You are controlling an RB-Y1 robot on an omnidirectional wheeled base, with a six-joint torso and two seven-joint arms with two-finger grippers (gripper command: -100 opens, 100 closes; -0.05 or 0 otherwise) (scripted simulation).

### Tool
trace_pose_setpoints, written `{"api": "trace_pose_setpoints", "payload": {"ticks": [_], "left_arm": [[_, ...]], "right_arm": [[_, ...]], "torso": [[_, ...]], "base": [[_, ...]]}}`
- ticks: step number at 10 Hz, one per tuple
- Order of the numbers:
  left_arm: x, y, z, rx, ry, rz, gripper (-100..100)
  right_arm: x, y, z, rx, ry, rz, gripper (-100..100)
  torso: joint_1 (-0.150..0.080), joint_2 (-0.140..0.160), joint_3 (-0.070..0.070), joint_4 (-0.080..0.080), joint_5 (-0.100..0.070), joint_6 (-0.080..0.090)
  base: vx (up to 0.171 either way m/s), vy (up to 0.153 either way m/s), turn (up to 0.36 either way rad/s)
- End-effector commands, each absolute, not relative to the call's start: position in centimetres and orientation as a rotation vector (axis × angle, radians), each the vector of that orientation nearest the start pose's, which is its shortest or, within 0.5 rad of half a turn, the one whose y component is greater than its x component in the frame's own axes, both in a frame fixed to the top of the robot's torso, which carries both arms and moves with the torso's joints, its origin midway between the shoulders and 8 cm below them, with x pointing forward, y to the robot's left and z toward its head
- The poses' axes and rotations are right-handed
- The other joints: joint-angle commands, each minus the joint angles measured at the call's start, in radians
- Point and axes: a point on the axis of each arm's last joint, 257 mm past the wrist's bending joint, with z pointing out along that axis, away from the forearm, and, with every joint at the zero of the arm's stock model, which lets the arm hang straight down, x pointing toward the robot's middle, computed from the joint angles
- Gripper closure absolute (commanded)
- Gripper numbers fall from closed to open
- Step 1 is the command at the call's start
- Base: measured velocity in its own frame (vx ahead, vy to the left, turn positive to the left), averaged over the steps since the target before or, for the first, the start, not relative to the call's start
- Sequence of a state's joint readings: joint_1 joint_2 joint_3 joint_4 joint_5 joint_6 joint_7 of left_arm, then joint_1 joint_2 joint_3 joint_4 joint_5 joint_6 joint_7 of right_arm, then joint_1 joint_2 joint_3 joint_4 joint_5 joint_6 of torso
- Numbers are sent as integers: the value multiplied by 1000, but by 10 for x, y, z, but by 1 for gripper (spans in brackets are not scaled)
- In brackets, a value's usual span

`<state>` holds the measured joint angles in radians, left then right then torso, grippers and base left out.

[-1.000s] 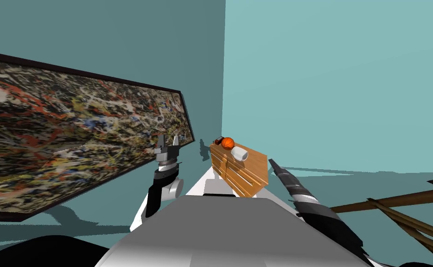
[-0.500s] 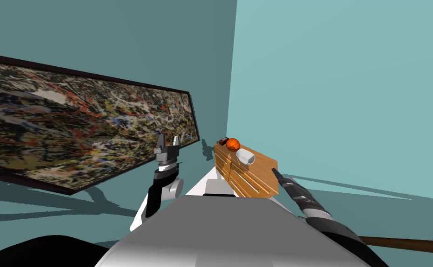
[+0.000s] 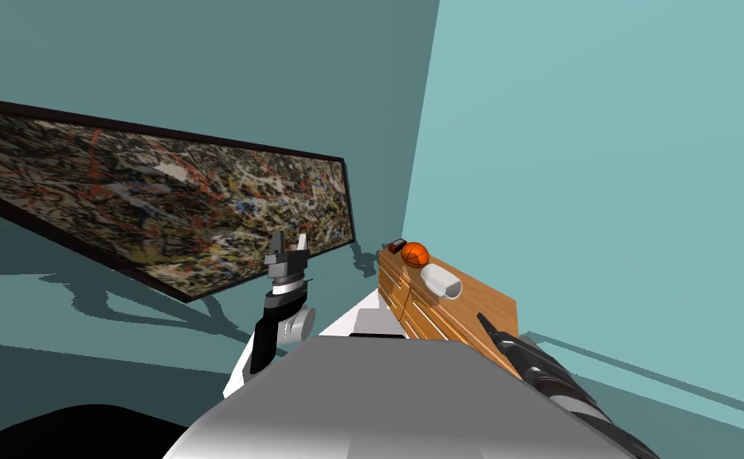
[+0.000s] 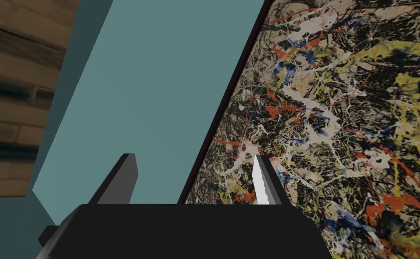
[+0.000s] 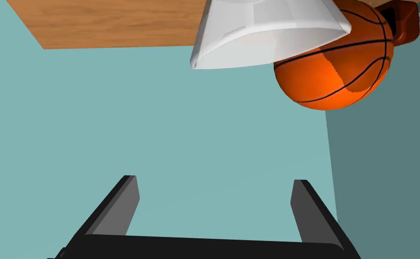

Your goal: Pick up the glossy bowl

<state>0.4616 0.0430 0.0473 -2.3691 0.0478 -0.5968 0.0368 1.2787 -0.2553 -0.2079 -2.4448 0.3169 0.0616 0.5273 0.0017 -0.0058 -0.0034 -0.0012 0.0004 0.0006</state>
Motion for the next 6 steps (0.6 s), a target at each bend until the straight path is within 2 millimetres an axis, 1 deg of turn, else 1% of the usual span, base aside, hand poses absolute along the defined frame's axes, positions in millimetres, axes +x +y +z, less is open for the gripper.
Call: {"api": "trace_pose_setpoints", "payload": {"ticks": [1,2,3,4,5,6], "left_arm": [[304,281,92,-478,457,-1384,0],[304,281,92,-478,457,-1384,0],[304,281,92,-478,457,-1384,0],[304,281,92,-478,457,-1384,0],[304,281,92,-478,457,-1384,0],[304,281,92,-478,457,-1384,0]], "right_arm": [[177,-430,-216,526,1859,-176,-100],[159,-435,-230,507,1927,-244,-100],[154,-436,-232,511,1938,-251,-100],[136,-440,-245,490,2005,-314,-100],[130,-441,-247,495,2019,-322,-100],[111,-444,-259,473,2085,-381,-100]], "torso": [[0,0,0,0,0,0],[-1,2,1,0,0,0],[-1,2,1,0,0,-1],[-1,1,1,0,0,0],[-1,0,0,0,0,-1],[-1,0,0,0,0,0]], "base": [[41,0,-11],[58,10,310],[68,5,149],[91,10,296],[84,4,168],[95,20,277]]}}
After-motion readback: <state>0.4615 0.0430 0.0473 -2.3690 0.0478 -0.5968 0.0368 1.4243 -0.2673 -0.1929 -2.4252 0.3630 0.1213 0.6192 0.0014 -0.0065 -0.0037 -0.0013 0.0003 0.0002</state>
